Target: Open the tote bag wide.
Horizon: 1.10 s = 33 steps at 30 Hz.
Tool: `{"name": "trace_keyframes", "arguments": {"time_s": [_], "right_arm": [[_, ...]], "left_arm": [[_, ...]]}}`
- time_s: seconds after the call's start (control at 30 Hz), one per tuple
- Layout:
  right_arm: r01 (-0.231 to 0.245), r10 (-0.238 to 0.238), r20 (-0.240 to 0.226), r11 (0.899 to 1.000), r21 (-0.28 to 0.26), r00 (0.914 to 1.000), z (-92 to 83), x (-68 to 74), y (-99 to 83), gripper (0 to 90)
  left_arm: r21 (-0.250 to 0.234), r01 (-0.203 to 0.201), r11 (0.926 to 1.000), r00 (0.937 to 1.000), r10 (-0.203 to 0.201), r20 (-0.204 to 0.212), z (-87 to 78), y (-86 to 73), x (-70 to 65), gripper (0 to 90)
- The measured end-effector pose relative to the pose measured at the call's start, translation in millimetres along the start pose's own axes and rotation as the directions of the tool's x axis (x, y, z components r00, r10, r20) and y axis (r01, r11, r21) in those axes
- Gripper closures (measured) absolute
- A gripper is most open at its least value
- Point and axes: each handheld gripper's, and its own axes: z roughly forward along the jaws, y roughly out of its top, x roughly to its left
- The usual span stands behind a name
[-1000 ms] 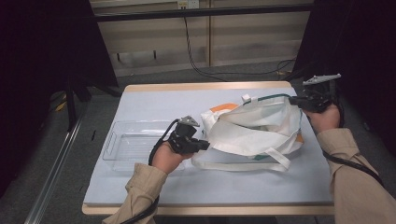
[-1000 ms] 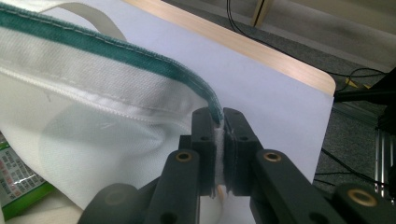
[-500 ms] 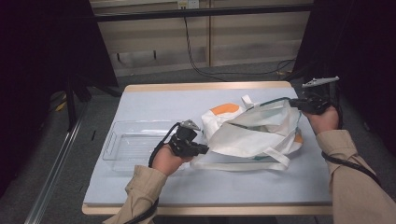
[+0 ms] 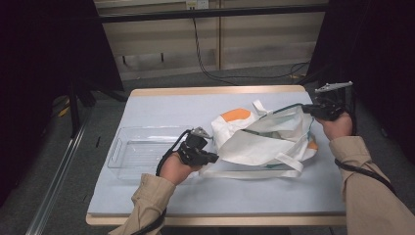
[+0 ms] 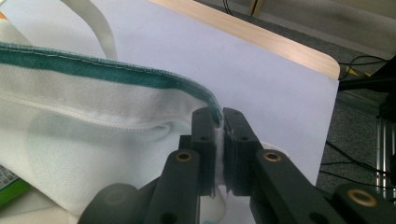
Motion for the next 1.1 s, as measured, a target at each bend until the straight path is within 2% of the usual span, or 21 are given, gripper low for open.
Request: {"name": "trace_keyframes", "arguments": {"time_s": [0.27,0.33,0.4,0.6,0.83,0.97,1.03,1.07,1.1], "right_arm": [[-0.002,0.002,-0.005,1.0,0.012,1.0,7.9,-0.7,-0.3,84.2],[-0.004,0.004,0.006,1.0,0.014,1.0,8.4,-0.4,-0.3,84.1],[-0.003,0.003,0.004,1.0,0.021,1.0,10.7,-1.2,-1.1,84.1],[-0.013,0.013,0.004,1.0,0.029,0.9999,14.5,-1.2,-3.7,84.1],[-0.004,0.004,-0.003,1.0,0.011,1.0,7.5,-0.6,-4.0,84.0],[-0.01,0.01,-0.009,1.0,0.0,0.9999,3.3,-0.8,-4.8,83.8],[-0.016,0.016,-0.004,1.0,-0.006,0.9999,1.6,0.0,-5.2,83.4],[-0.012,0.012,-0.007,1.0,-0.009,0.9999,0.3,0.2,-5.3,83.1],[-0.015,0.015,-0.005,1.0,-0.013,0.9999,-0.8,0.9,-5.6,82.7]], "left_arm": [[0.01,-0.008,0.9999,1.0,0.008,0.0,0.6,-0.6,-0.2,88.3],[0.013,-0.009,0.9999,1.0,0.009,0.0,0.6,-0.5,-0.3,88.3],[-0.004,-0.005,1.0,1.0,0.005,0.002,2.4,-0.8,-1.1,88.4],[0.015,-0.011,0.9998,0.9999,0.011,-0.004,2.4,0.0,-1.6,88.3],[0.012,0.002,0.9999,1.0,-0.002,-0.002,1.3,1.5,-1.1,87.9],[0.016,-0.013,0.9998,0.9999,0.014,-0.001,0.9,3.2,-0.8,87.7],[0.016,-0.006,0.9999,1.0,0.006,-0.005,0.7,4.2,-1.6,87.3],[0.028,-0.027,0.9992,0.9996,0.027,-0.002,-0.1,5.0,-0.1,87.1],[0.028,-0.027,0.9992,0.9996,0.027,-0.002,-0.1,5.0,-0.1,86.9]]}}
